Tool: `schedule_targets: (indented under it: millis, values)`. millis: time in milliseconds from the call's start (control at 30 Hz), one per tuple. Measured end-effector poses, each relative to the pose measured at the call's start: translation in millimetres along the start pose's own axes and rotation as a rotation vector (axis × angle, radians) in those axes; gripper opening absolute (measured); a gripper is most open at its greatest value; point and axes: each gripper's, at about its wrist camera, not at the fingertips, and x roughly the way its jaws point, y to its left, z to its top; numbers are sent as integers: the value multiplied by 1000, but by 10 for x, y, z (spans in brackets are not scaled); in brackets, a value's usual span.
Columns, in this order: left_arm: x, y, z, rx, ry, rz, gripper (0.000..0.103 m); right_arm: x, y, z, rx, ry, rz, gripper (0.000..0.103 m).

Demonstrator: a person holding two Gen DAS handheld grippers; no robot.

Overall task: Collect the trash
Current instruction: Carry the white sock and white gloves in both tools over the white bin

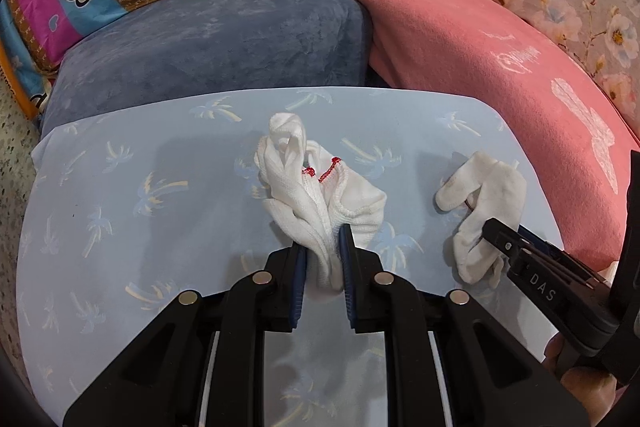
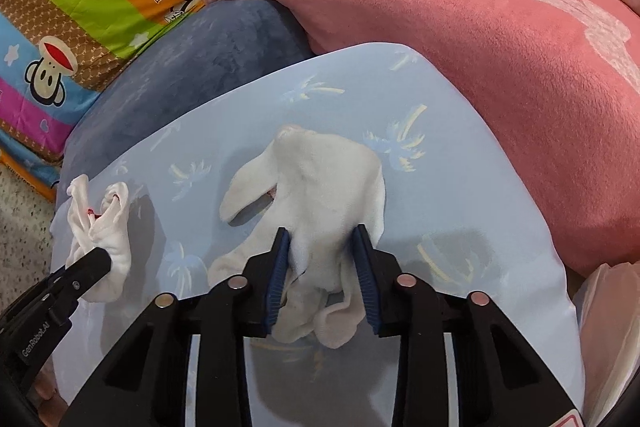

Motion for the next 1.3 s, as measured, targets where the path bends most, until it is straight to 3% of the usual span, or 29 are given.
schedule_targets:
  millis: [100,633,967,1300]
  values:
    - [-18,-25,-15,-2,3,-3,16,-43,-41,-52,15,2,18,11]
    - [-595,-492,-387,56,-22,-47,16,-1045,-260,-711,85,-47,105,11]
    - [-1022,-971,-611,119,-66,-92,16,-1812,-613,-926,105,-146,100,11]
    - [-1303,-1604,-821,221,-104,-142,16,-2403,-1222,-1154,165,-233,56,11]
